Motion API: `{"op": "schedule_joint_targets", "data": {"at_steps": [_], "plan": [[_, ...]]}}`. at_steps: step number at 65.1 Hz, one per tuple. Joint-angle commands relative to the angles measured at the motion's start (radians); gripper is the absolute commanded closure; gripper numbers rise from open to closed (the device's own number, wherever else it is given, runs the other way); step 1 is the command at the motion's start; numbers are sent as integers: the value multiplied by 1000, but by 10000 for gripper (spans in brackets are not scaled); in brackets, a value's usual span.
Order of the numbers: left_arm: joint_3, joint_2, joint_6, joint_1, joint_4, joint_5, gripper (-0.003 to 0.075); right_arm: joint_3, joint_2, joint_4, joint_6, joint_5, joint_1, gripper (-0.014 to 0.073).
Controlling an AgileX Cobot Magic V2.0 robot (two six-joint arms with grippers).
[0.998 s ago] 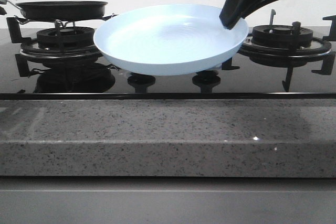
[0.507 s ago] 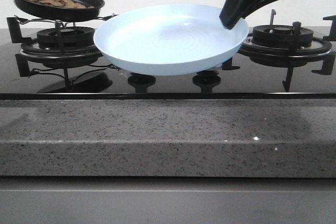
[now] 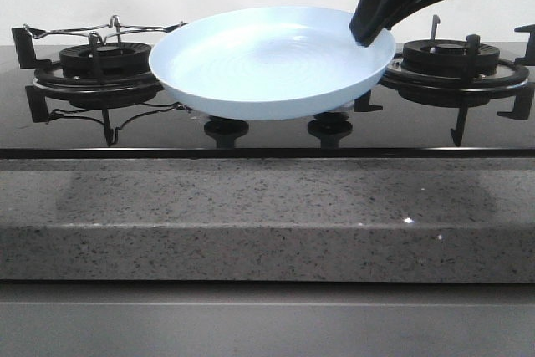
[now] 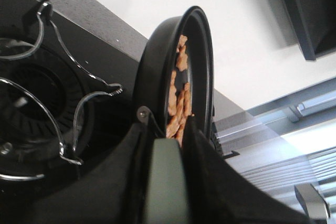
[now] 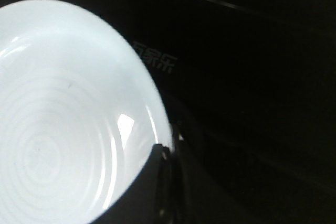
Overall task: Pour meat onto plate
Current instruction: 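Lift the pan with the left gripper and tilt it over the held plate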
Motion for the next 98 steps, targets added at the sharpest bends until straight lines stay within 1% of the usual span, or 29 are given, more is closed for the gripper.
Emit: {"op": "schedule_joint_targets", "data": {"at_steps": [1, 5, 11, 27, 34, 40, 46, 52, 62, 76, 88, 98], "plan": [[22, -93, 28, -38, -104, 7, 741, -28, -49, 22, -5, -54, -1, 663], [58, -126, 50, -74, -104, 5, 741, -28, -49, 22, -5, -54, -1, 663], [94, -166, 69, -138, -86, -40, 741, -28, -49, 22, -5, -54, -1, 663], [106, -244, 64, -364, 115, -294, 741, -28, -49, 22, -5, -54, -1, 663], [106, -261, 64, -455, 150, -362, 741, -28, -49, 22, -5, -54, -1, 663], [106, -272, 64, -543, 232, -440, 741, -28, -49, 22, -5, -54, -1, 663], [106, -286, 64, -615, 330, -533, 741, -28, -49, 22, -5, -54, -1, 663], [106, -307, 64, -671, 388, -611, 741, -28, -49, 22, -5, -54, -1, 663], [106, -344, 64, -754, 533, -721, 741, -28, -49, 22, -5, -54, -1, 663], [106, -361, 64, -858, 738, -794, 741, -28, -49, 22, -5, -54, -1, 663], [106, -361, 64, -917, 921, -855, 741, -28, -49, 22, -5, -54, -1, 663], [106, -361, 64, -936, 1051, -886, 741, -28, -49, 22, -5, -54, -1, 663]]}}
